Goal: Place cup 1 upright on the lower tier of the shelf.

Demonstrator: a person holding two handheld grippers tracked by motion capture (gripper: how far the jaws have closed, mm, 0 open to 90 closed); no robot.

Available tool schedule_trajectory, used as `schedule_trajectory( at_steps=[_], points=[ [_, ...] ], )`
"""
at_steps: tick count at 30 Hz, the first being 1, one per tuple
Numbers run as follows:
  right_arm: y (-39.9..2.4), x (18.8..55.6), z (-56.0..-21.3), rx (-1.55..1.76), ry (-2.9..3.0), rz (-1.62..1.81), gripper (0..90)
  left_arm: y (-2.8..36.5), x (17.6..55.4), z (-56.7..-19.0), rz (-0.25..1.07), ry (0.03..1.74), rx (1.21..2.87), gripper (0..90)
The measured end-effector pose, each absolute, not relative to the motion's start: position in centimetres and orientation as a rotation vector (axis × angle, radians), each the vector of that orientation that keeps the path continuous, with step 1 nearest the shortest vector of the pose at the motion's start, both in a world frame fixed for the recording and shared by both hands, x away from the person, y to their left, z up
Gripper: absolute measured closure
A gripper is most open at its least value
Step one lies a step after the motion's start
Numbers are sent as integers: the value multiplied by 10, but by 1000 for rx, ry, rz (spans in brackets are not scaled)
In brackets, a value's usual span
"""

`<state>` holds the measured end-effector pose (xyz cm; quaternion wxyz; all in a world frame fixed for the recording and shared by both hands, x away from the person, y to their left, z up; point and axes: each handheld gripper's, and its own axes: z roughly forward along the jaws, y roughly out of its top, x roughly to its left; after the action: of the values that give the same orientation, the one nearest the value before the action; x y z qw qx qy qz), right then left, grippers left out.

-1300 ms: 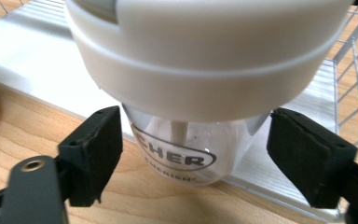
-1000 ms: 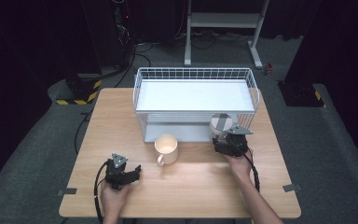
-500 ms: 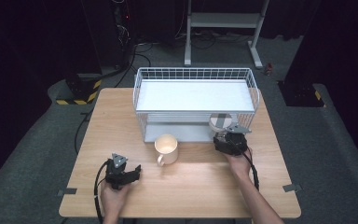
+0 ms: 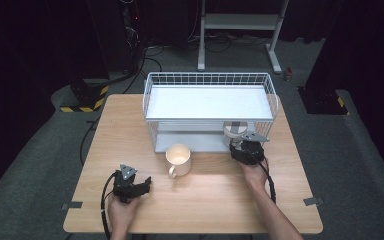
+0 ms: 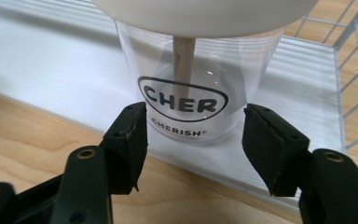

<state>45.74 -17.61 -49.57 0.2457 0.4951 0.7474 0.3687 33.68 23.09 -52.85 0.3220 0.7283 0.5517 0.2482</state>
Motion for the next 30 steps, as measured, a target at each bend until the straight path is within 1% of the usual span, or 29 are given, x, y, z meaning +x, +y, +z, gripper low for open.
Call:
schedule_trajectory(
  at_steps=[4,5,8,9,22,30],
  points=[
    [-173,460,-496,1362,2044,982,439,231,337,-529,650,1444,1913,235],
    [-171,462,-495,1368,2033,984,468,231,337,-529,650,1443,1913,237],
    [-169,463,-494,1375,2028,981,488,231,337,-529,650,1442,1912,240],
    [-168,465,-493,1367,2034,983,512,231,337,-529,650,1442,1912,240],
    [-164,473,-497,1416,2027,1002,593,231,337,-529,650,1442,1912,240],
    [-159,483,-495,1439,2030,1020,675,231,337,-529,650,1442,1912,240]
  ],
)
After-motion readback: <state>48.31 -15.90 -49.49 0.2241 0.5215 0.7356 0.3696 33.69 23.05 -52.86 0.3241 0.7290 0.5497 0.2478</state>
